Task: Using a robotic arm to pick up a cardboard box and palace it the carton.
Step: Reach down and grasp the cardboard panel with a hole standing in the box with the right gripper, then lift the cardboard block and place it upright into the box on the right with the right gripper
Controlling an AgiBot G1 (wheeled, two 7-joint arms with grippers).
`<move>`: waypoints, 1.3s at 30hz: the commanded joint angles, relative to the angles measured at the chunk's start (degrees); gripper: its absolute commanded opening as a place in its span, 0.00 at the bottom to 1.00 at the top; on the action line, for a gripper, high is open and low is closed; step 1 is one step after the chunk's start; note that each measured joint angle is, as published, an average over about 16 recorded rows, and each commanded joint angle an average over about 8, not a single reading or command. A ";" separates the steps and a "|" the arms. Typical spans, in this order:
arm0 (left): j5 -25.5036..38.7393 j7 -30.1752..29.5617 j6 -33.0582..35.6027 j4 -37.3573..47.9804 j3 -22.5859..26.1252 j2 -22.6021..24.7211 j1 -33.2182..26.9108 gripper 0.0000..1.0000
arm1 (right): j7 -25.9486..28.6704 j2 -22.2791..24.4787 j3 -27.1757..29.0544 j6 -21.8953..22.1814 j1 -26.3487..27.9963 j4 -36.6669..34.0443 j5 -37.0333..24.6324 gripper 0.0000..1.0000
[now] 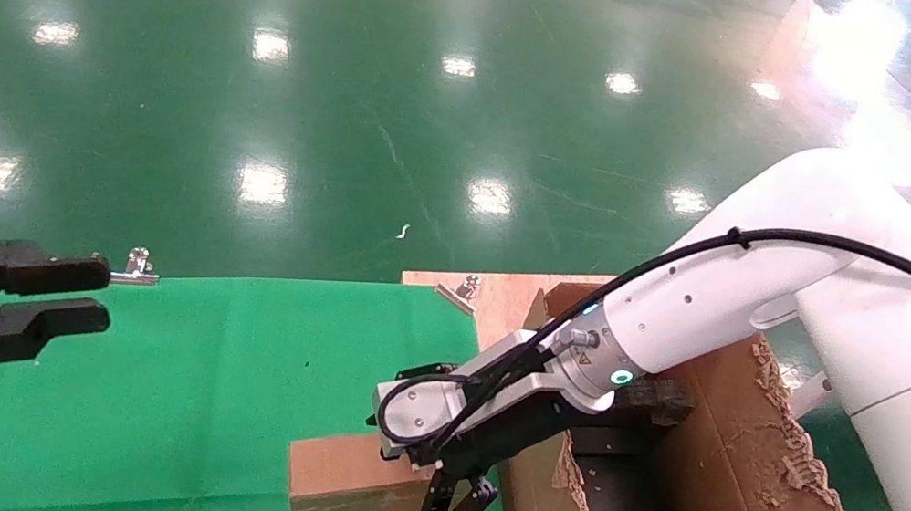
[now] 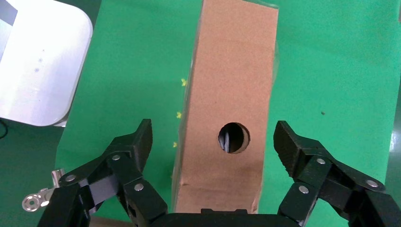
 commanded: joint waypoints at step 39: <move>0.01 0.00 0.00 0.01 0.00 0.00 0.00 1.00 | -1.40 2.63 2.98 -0.40 9.52 -3.81 2.97 0.00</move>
